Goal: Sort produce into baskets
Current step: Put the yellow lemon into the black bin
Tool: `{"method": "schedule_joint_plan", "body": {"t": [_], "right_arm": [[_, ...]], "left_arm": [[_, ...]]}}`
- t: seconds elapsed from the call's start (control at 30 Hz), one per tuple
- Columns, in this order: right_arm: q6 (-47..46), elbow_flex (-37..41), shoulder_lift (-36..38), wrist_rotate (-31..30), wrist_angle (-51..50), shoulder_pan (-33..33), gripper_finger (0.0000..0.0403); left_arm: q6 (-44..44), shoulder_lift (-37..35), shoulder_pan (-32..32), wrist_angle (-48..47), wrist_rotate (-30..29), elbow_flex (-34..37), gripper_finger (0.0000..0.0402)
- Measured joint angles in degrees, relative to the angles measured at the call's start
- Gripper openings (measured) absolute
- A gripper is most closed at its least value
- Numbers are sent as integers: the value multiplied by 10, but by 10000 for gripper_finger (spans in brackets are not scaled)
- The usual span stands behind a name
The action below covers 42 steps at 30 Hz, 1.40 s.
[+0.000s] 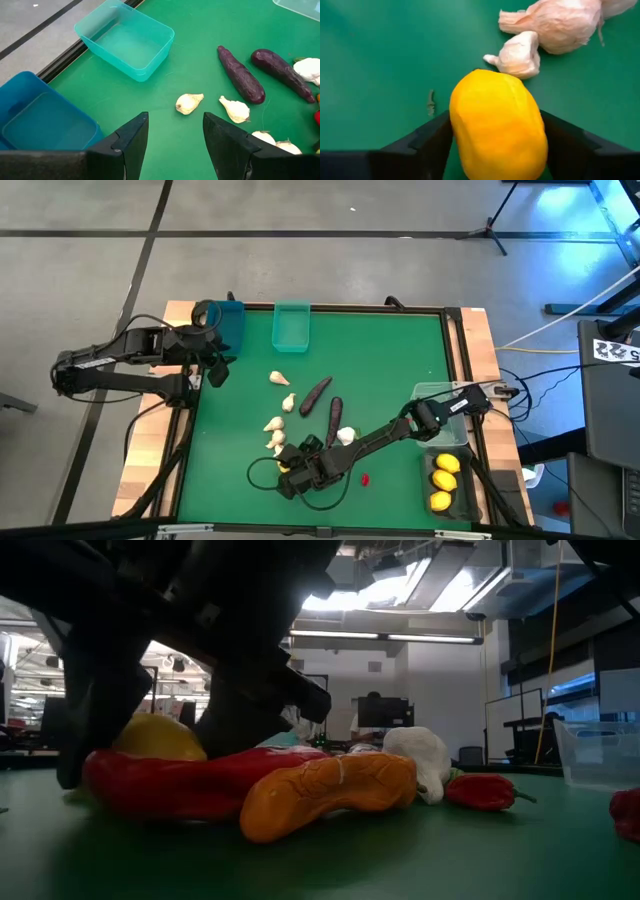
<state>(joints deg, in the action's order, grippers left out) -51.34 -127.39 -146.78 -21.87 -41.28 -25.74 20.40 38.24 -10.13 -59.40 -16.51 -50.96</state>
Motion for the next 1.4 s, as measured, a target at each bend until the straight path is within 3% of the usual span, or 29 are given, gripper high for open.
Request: {"method": "schedule_joint_plan", "body": {"t": [0.17,0.43,0.57,0.8,1.0,1.17,1.4], "right_arm": [[-28,0,0,5,10,0,207],[-41,-35,2,-2,1,-1,225],[-41,-77,3,-2,-58,-1,226],[-94,-67,80,3,-175,-26,218],[-244,-68,143,-5,-346,-94,227],[-457,-67,191,8,-496,-171,228],[-664,-19,235,52,-485,-268,228]], "left_arm": [[1,0,0,0,0,0,185],[1,0,0,0,0,0,185],[2,0,0,0,0,0,185],[7,0,0,1,0,0,185],[17,0,0,1,0,0,185],[24,0,0,1,0,0,185],[24,0,0,5,0,0,185]]}}
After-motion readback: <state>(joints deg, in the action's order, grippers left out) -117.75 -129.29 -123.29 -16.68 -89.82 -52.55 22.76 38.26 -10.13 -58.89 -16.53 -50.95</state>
